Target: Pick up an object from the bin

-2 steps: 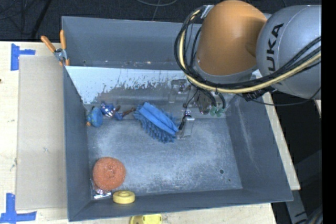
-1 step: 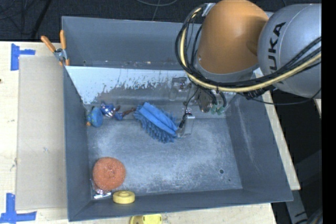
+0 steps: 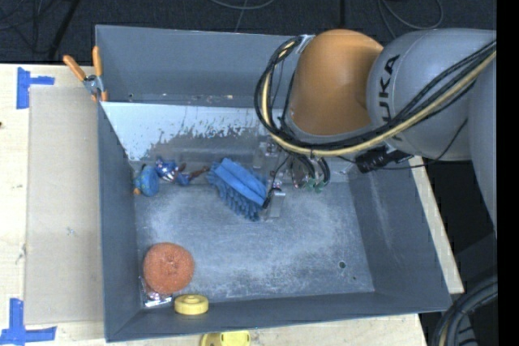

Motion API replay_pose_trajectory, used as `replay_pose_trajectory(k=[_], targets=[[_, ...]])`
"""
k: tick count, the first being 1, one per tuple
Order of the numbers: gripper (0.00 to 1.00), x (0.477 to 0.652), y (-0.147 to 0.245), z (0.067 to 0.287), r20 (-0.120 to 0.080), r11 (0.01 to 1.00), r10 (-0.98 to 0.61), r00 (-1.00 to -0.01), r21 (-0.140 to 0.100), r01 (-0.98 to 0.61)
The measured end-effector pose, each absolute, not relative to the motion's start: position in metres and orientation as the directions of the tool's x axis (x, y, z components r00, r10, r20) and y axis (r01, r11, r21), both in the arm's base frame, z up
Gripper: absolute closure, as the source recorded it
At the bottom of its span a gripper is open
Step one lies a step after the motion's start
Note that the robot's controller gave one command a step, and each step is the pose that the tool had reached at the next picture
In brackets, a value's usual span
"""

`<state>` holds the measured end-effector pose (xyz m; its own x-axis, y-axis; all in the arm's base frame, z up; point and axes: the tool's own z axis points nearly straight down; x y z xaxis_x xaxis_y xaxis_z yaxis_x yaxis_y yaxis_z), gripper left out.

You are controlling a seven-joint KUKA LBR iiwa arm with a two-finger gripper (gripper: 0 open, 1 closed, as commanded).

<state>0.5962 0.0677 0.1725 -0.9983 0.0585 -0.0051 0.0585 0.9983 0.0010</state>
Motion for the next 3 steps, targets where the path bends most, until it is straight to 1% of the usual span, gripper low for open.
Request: replay_pose_trajectory(k=[1,2,3], targets=[[0.0,0.596,0.069,0.126,0.005,0.989,0.151,-0.989,-0.001,0.151],[0.0,0.596,0.067,0.138,-0.001,0.961,0.277,-0.961,0.001,0.277],[0.0,0.602,0.073,0.067,0.002,0.951,0.309,-0.951,0.0,0.309]])
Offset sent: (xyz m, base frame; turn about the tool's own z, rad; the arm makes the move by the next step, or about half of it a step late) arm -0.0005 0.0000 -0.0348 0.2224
